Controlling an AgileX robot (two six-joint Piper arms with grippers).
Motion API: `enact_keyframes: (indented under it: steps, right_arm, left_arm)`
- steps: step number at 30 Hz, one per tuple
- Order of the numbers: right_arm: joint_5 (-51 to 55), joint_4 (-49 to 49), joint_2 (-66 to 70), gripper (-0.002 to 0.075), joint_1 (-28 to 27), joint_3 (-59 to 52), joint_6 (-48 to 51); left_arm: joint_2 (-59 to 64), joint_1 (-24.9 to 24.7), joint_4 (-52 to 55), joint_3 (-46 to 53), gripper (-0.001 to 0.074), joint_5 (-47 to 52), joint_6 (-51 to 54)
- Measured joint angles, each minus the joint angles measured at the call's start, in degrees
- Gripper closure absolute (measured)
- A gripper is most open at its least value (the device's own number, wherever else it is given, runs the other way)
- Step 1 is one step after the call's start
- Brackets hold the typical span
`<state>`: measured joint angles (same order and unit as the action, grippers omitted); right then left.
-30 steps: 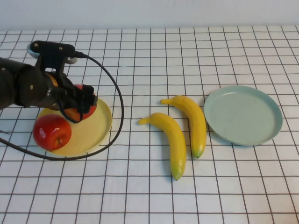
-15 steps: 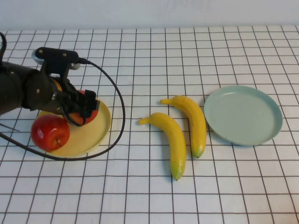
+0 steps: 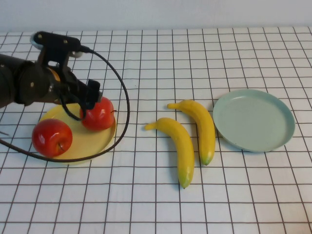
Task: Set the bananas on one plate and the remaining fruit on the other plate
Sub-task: Put one type of fruit in the left plate, then put another type of fruit in the right plate
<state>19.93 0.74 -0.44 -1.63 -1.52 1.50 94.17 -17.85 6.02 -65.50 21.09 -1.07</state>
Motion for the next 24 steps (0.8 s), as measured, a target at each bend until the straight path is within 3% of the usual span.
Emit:
enact_keyframes:
  steps: [2, 4, 7, 8, 9, 11, 15, 24]
  right_arm:
    - [0.0, 0.0, 0.0, 0.0741, 0.0, 0.0, 0.0]
    - [0.0, 0.0, 0.0, 0.0741, 0.0, 0.0, 0.0]
    - [0.0, 0.0, 0.0, 0.0741, 0.0, 0.0, 0.0]
    - [0.0, 0.0, 0.0, 0.0741, 0.0, 0.0, 0.0]
    - [0.0, 0.0, 0.0, 0.0741, 0.0, 0.0, 0.0]
    - [0.0, 0.0, 0.0, 0.0741, 0.0, 0.0, 0.0]
    - [0.0, 0.0, 0.0, 0.0741, 0.0, 0.0, 0.0]
    - [0.0, 0.0, 0.0, 0.0741, 0.0, 0.0, 0.0]
  left_arm:
    - [-2.9, 0.0, 0.0, -0.4, 0.0072, 0.0, 0.2]
    - [-6.1, 0.0, 0.0, -0.4, 0.0137, 0.0, 0.2]
    - [-13.1, 0.0, -2.3, 1.3, 0.0397, -0.5, 0.4]
    - [-15.6, -0.1, -3.5, 2.5, 0.0530, -0.8, 0.4]
    - [-18.1, -0.5, -4.0, 3.8, 0.0601, -1.1, 0.4]
    - [-23.3, -0.7, -4.5, 6.7, 0.0673, -1.3, 0.4]
    - [-33.1, -0.7, -4.9, 14.8, 0.0724, -0.3, 0.1]
    - [-49.9, -0.7, -2.4, 25.1, 0.0734, 10.4, -3.2]
